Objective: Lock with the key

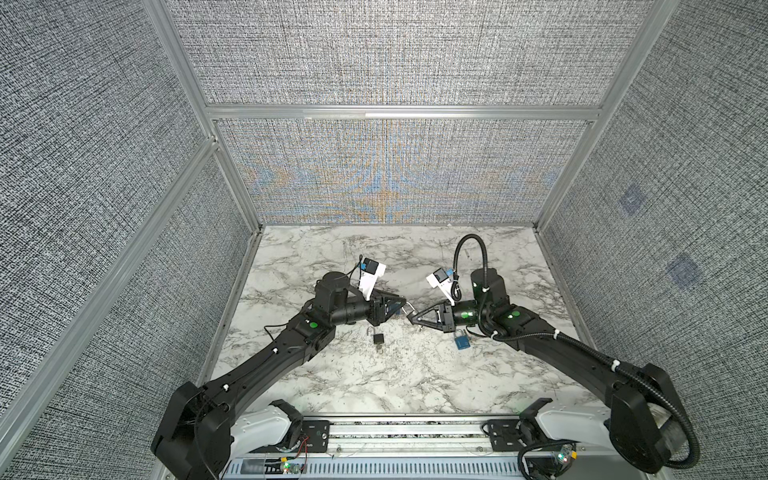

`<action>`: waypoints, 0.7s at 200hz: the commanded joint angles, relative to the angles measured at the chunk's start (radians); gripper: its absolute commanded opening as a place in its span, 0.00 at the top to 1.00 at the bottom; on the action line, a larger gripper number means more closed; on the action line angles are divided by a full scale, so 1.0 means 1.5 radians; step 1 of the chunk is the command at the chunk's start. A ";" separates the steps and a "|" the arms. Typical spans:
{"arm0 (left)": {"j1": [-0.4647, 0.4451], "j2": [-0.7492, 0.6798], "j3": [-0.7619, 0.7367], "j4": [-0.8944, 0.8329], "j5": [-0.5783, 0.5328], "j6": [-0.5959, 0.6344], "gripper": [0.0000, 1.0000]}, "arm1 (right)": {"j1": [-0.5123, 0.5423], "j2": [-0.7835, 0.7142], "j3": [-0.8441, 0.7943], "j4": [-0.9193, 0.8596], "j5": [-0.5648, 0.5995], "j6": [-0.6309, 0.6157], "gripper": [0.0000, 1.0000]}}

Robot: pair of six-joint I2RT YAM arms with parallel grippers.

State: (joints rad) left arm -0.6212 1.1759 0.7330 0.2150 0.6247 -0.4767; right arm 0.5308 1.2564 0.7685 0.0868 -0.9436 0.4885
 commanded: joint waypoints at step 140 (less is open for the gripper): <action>0.000 0.027 -0.004 0.062 0.067 -0.018 0.84 | -0.006 0.013 0.019 0.022 -0.046 0.010 1.00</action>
State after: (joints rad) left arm -0.6212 1.2140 0.7280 0.2756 0.7097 -0.5011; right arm 0.5224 1.2758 0.7860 0.0868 -0.9985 0.4976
